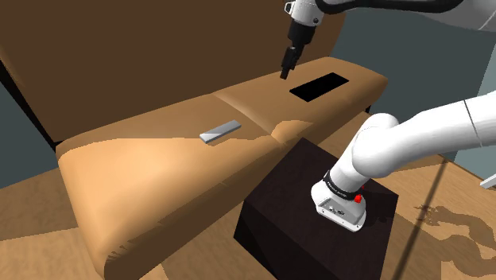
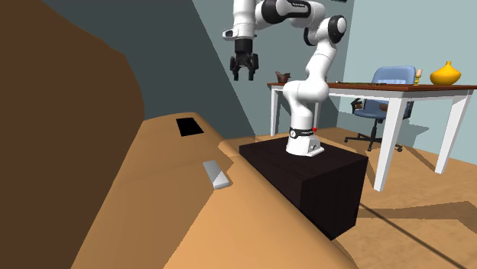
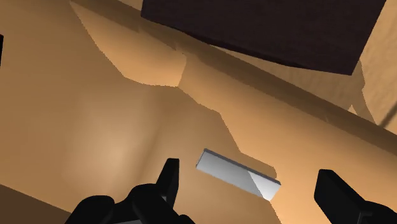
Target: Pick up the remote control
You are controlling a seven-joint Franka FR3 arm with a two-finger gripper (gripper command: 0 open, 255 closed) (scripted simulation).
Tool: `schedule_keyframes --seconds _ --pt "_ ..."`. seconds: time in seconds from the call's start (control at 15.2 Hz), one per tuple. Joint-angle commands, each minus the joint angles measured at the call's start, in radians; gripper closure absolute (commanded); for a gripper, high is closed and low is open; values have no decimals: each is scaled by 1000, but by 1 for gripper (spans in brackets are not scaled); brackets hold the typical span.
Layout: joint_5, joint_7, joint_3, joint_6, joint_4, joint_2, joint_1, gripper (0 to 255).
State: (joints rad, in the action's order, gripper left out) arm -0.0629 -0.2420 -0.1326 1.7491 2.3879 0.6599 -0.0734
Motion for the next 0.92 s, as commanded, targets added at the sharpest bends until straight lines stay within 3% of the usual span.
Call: schedule_keyframes --seconds 0.0,0.86 --pt "-5 -69 -23 67 15 -56 -20 0" --pt "57 -496 -108 416 -39 -506 -152 0"
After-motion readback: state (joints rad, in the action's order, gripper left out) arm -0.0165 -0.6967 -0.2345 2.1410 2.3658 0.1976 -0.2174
